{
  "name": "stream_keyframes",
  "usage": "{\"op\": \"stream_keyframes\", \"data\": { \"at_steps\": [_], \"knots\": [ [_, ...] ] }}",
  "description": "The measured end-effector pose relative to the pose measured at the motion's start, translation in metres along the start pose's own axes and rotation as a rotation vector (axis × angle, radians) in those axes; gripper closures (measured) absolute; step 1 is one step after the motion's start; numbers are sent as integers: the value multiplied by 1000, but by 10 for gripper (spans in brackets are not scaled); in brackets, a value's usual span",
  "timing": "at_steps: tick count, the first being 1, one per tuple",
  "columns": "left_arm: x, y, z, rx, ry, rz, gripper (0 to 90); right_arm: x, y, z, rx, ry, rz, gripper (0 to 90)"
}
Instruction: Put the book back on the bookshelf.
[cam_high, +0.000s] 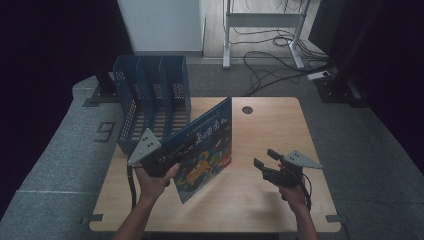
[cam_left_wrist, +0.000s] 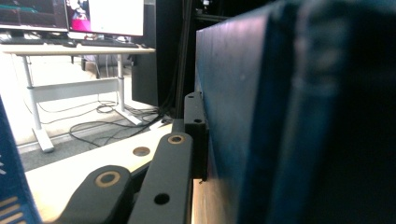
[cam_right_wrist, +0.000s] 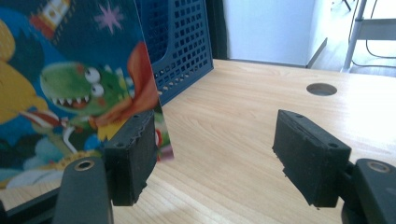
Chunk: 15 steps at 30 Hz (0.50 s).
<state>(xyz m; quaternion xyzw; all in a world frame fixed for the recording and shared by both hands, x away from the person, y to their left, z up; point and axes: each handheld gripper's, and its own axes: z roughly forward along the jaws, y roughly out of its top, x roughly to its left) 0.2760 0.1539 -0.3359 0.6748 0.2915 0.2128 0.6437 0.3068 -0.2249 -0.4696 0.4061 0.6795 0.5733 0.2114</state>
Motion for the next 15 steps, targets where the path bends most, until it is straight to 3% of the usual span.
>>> {"op": "stream_keyframes", "data": {
  "at_steps": [5,15],
  "knots": [
    [4,4,-5,-3,6,-8,822,1,-10,5,32,10,5,296],
    [7,8,-5,-2,33,-16,821,-10,-30,15,86,4,70,299]
  ]
}}
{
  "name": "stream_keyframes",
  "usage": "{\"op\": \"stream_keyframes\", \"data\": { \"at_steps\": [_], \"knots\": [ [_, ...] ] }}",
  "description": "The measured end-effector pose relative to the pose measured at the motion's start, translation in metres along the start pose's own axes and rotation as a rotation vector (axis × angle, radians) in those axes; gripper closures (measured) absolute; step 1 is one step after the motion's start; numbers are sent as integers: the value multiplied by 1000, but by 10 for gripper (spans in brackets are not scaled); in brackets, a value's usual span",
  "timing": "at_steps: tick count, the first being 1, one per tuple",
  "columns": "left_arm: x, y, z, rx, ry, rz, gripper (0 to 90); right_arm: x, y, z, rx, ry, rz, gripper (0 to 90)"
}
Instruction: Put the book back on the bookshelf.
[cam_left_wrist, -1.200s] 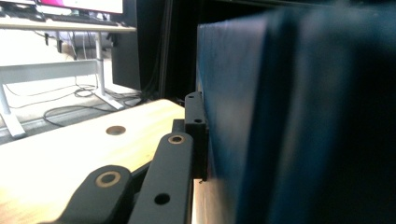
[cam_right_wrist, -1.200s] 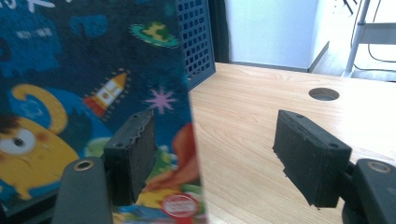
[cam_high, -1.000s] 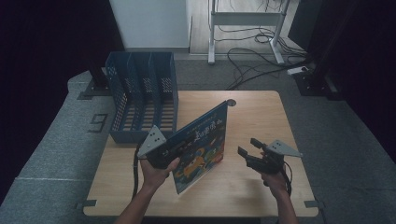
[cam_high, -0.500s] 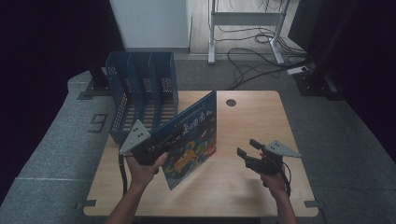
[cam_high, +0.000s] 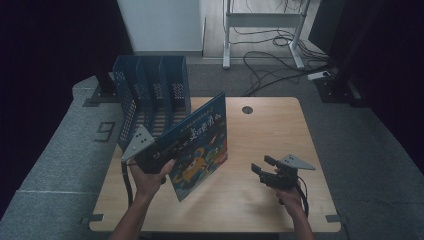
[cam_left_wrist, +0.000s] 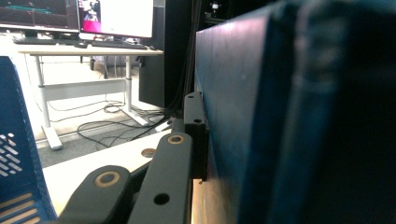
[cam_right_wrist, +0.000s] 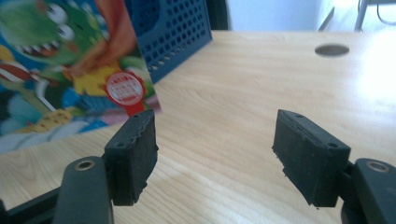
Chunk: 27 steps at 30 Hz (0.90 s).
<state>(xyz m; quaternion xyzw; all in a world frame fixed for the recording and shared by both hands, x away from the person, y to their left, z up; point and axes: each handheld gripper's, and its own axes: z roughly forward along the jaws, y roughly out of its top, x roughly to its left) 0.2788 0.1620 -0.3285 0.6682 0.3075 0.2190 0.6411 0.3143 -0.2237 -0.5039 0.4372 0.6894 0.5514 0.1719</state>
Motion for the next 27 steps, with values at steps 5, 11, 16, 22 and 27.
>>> {"op": "stream_keyframes", "data": {
  "at_steps": [5,11,16,22,27],
  "knots": [
    [0,6,-2,1,14,9,821,-6,-11,9,19,-7,51,302],
    [0,13,4,18,38,23,822,-5,-18,14,53,-16,42,307],
    [1,18,6,17,43,24,822,-6,-23,19,76,-28,50,306],
    [4,20,2,14,52,19,822,-5,-24,20,90,-42,41,307],
    [8,22,-3,14,70,21,822,-5,-26,23,110,-59,30,305]
  ]
}}
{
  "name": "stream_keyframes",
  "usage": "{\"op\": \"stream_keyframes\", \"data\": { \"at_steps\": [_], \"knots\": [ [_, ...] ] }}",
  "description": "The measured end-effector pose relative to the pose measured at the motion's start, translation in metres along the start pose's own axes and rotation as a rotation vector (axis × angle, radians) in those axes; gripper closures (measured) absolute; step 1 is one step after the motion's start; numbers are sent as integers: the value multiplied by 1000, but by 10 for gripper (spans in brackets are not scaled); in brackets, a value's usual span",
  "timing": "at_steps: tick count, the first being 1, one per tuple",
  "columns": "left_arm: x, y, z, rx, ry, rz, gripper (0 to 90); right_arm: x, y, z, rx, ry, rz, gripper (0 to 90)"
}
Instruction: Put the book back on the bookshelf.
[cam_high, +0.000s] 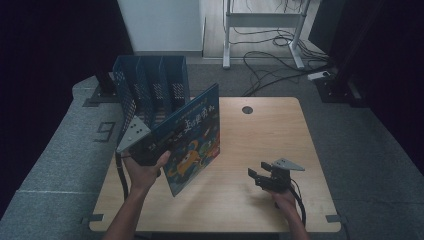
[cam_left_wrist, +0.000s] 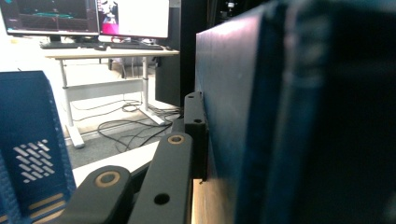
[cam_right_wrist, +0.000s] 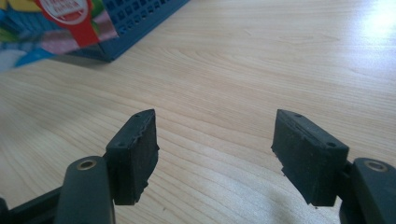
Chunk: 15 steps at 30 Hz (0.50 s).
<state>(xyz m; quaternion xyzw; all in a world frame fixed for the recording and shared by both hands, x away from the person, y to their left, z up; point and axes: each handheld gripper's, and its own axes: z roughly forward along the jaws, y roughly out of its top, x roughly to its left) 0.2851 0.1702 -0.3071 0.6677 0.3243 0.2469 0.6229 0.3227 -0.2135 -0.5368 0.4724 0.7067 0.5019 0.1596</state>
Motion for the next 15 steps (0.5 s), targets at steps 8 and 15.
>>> {"op": "stream_keyframes", "data": {
  "at_steps": [8,15],
  "knots": [
    [11,3,-9,-13,31,-5,822,0,-3,3,19,-28,-22,302],
    [18,8,-18,-28,60,-7,822,-5,-5,4,27,-39,2,300]
  ]
}}
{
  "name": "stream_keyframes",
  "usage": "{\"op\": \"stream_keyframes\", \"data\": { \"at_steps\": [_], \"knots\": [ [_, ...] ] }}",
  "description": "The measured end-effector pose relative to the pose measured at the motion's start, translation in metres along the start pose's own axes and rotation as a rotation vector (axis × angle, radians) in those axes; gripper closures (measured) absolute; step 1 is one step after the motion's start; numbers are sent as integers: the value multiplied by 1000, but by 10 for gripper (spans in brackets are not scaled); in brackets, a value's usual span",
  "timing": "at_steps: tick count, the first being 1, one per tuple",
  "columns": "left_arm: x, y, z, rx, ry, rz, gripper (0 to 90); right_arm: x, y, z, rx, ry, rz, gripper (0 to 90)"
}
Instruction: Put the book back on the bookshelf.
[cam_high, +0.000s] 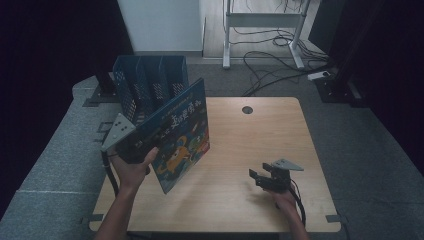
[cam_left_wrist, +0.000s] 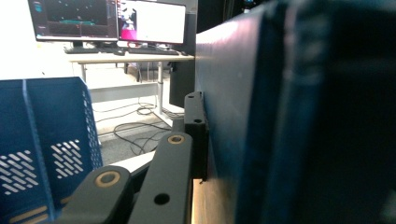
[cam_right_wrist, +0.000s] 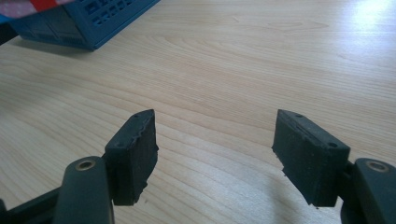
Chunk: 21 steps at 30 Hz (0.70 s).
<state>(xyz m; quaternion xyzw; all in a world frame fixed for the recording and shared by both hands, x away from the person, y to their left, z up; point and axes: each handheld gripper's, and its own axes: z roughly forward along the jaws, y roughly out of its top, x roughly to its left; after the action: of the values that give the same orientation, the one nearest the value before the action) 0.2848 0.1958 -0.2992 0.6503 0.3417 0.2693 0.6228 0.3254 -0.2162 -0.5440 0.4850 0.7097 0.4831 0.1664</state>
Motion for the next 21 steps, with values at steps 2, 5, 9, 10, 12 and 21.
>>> {"op": "stream_keyframes", "data": {
  "at_steps": [2,5,9,10,12,21],
  "knots": [
    [2,1,-2,-9,3,-7,822,-1,-1,1,6,-3,2,300],
    [7,2,-6,-12,9,-10,822,-3,-3,2,20,-8,1,300],
    [11,4,-12,-29,29,-12,822,-4,-4,3,28,-21,-4,300],
    [12,5,-13,-31,34,-11,822,-5,-5,3,30,-23,-4,300],
    [15,5,-16,-35,42,-16,822,-6,-5,4,32,-25,0,301],
    [28,12,-26,-59,69,-30,822,-4,-5,4,47,-45,-27,303]
  ]
}}
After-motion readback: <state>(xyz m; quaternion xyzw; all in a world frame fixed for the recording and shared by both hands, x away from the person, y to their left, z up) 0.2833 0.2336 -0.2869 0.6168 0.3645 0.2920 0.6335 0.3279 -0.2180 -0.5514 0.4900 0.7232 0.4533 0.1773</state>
